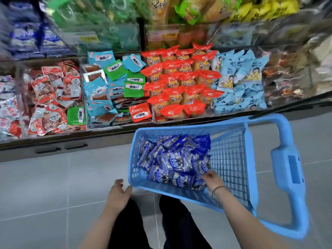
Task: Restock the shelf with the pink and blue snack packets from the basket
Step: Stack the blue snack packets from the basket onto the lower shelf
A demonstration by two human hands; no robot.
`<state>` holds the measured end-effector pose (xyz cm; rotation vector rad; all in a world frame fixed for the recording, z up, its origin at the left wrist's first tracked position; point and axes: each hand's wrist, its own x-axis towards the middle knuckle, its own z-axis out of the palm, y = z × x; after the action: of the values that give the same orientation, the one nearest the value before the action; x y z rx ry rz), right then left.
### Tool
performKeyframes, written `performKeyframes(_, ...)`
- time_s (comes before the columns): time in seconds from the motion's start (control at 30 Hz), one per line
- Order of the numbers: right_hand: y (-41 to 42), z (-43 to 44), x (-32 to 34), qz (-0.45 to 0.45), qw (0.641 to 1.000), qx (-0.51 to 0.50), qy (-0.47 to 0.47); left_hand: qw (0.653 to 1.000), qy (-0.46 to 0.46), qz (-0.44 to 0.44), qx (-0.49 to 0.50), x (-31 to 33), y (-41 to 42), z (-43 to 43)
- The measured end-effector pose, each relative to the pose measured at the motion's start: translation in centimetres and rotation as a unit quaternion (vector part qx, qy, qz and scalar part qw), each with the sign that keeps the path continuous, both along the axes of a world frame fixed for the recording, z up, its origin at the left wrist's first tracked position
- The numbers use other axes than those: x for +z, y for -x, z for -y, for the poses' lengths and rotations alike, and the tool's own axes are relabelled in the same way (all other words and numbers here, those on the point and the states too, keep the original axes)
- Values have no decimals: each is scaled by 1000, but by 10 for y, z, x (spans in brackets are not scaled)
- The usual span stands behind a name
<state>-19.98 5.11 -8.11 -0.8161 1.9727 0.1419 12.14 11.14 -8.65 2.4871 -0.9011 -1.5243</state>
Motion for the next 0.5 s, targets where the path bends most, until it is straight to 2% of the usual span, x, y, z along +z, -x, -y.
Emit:
performKeyframes(0.1, 12, 11, -21, 12, 1000, -23, -2, 998, 36, 30, 32, -14, 22, 16)
performKeyframes(0.2, 18, 19, -49, -22, 999, 42, -13, 993, 69, 64, 75, -32, 36, 31)
performKeyframes(0.33, 5, 31, -90, -52, 994, 93, 20, 983, 110, 110, 96, -61, 45, 49)
performKeyframes(0.5, -24, 42, -131, -57, 994, 87, -18, 968, 147, 172, 104, -83, 49, 46)
